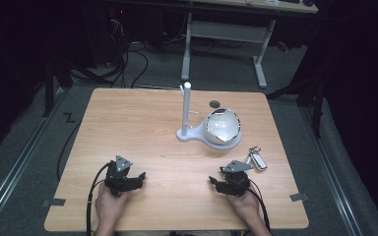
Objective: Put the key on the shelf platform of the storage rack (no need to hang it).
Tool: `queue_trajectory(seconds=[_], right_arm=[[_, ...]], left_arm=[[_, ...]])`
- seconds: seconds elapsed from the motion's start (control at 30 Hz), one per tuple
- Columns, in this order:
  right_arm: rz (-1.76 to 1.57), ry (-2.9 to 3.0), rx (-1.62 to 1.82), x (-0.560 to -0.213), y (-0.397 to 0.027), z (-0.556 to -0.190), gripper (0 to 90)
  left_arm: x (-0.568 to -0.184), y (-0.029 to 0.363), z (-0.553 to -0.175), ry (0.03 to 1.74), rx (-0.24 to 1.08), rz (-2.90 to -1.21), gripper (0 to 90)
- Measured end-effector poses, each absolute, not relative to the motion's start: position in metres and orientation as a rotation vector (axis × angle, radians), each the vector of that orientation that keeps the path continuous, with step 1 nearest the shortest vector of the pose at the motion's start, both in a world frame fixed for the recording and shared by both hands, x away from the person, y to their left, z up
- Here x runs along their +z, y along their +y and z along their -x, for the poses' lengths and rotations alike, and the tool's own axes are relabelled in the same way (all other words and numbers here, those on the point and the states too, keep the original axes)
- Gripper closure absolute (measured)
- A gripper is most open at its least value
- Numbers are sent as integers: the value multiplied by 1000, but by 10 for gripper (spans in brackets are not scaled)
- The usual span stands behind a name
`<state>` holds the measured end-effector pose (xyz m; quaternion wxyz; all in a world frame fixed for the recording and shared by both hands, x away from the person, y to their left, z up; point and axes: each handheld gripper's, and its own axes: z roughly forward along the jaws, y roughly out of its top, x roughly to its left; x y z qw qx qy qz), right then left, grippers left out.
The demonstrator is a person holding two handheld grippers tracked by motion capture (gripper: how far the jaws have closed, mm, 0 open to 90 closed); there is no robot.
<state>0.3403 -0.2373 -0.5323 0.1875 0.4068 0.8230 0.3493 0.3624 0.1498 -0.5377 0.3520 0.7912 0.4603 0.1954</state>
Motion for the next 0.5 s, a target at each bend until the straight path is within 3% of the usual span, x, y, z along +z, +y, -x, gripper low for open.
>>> queue_trajectory(seconds=[0.5], right_arm=[[-1171, 2301, 974, -532, -236, -339, 407]], left_arm=[[-538, 150, -362, 1191, 505, -2047, 208]])
